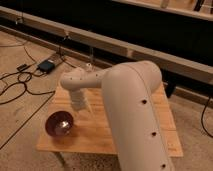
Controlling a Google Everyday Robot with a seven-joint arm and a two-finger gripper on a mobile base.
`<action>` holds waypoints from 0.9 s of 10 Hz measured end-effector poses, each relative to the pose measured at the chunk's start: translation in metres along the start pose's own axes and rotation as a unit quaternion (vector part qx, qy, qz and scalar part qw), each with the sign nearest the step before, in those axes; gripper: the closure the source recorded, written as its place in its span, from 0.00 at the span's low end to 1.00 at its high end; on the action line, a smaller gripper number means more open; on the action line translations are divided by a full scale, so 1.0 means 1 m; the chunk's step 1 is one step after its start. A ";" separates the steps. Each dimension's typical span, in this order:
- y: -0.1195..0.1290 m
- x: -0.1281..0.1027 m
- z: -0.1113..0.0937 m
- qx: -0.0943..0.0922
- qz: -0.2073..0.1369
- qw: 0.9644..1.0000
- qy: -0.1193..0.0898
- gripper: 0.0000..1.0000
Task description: Push the ceramic bowl across the table
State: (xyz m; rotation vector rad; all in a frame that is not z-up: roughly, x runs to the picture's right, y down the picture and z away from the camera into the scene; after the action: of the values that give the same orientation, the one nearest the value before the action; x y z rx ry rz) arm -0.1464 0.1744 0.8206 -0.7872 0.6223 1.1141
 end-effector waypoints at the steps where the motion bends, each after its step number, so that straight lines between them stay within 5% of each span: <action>1: 0.013 0.002 0.000 -0.003 -0.010 1.000 0.004 0.35; 6: 0.092 0.008 0.002 -0.034 -0.060 0.997 0.024 0.35; 9: 0.146 0.002 -0.001 -0.074 -0.086 0.993 0.024 0.35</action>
State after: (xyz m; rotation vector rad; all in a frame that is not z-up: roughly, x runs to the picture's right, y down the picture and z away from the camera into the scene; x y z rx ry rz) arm -0.2842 0.2079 0.7838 -0.9793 0.5052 0.9938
